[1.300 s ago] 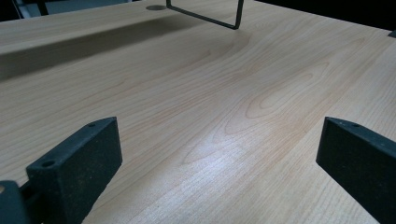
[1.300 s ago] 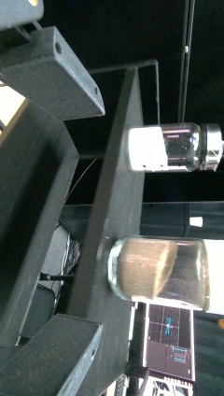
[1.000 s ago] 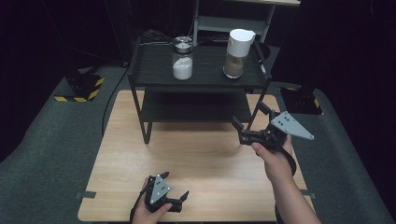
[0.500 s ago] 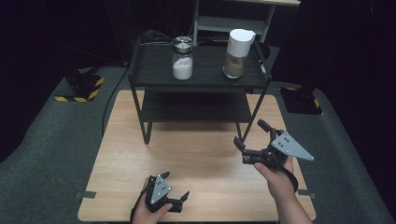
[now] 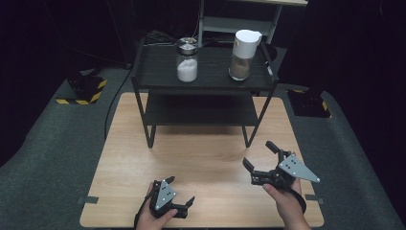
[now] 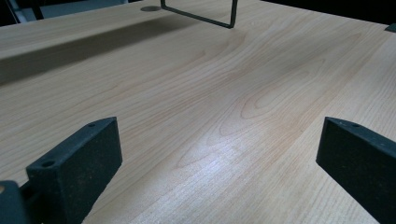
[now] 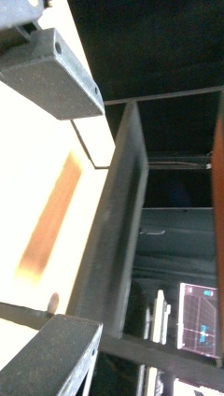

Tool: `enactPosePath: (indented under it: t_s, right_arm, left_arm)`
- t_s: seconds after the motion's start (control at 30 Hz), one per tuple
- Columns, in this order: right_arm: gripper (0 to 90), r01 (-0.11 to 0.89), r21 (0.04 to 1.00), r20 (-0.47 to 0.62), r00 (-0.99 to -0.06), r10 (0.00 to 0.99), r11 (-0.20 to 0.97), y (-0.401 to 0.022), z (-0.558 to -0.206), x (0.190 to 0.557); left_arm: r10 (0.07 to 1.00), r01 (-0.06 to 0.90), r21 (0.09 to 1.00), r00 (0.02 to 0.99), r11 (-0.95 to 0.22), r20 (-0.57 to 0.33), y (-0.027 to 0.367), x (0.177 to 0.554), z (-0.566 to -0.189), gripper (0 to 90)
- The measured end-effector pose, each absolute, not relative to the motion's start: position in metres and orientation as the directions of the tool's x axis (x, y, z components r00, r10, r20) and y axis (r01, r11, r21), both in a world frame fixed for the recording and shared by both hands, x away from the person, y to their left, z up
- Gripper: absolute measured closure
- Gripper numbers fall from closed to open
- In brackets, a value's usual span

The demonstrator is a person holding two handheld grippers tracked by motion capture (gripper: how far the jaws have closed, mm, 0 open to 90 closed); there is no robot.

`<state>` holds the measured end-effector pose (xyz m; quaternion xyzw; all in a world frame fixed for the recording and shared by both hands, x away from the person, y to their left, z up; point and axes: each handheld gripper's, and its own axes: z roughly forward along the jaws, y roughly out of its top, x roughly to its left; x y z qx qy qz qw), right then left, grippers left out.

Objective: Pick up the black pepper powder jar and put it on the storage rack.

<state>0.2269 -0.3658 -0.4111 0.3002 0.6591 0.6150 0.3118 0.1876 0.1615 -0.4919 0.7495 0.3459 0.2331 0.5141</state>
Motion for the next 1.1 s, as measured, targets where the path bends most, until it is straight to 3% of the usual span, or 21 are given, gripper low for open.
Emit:
enactPosePath:
  t_s: [1.1]
  right_arm:
    - [0.2,0.240,0.951,-0.028,-0.564,0.825,0.197,-0.385,-0.476,0.206]
  left_arm:
    - [0.746,0.276,0.926,0.666,-0.256,0.008,0.158,0.190,-0.490,0.4]
